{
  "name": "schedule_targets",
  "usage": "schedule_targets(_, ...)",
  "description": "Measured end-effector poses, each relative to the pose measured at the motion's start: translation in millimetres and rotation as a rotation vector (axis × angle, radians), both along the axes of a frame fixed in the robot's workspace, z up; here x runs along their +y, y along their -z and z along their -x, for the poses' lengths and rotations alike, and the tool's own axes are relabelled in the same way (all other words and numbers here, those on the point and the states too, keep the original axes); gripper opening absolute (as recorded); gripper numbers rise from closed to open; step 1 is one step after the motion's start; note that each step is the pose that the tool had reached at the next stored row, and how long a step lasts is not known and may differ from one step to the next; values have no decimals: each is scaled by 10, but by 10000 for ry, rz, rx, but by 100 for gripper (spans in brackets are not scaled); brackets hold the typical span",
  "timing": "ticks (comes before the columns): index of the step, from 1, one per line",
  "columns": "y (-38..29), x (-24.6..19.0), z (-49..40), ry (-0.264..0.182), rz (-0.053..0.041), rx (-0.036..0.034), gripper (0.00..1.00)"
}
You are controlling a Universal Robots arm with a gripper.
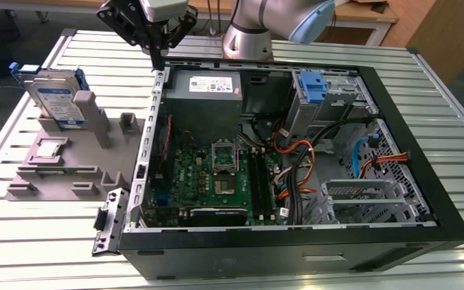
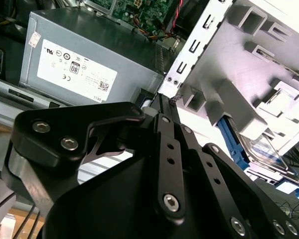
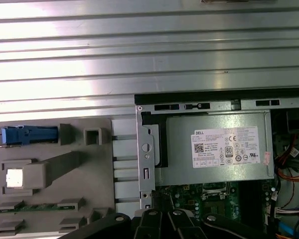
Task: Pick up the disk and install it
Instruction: 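Reach for the disk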
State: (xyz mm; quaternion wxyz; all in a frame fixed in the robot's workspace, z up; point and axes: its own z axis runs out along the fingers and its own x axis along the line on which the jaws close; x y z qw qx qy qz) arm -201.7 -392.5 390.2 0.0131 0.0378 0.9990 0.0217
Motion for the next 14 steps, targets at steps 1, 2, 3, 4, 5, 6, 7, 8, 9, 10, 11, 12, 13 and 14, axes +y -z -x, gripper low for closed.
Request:
schedule_targets(1,0,0,0,0,0,1,10)
schedule_targets(2,0,0,1,0,0,0,10)
schedule_targets(3,0,0,1,1,0,0,10)
schedule_targets(4,0,0,2,1,0,0,10)
schedule_targets(5,0,0,6,1,0,0,10)
schedule_targets(6,0,0,11,3,0,0,10)
schedule_targets(7,-1,0,19,2,1,1,10)
schedule_targets(8,0,0,27,1,1,0,10)
schedule_targets(9,0,0,32,2,0,0,10)
schedule_targets(10,0,0,32,1,0,0,10)
schedule_targets(11,0,0,32,0,0,0,10)
schedule_targets(12,0,0,33,0,1,1,10)
schedule_targets(13,0,0,34,1,0,0,10)
schedule_targets(14,0,0,34,1,0,0,10)
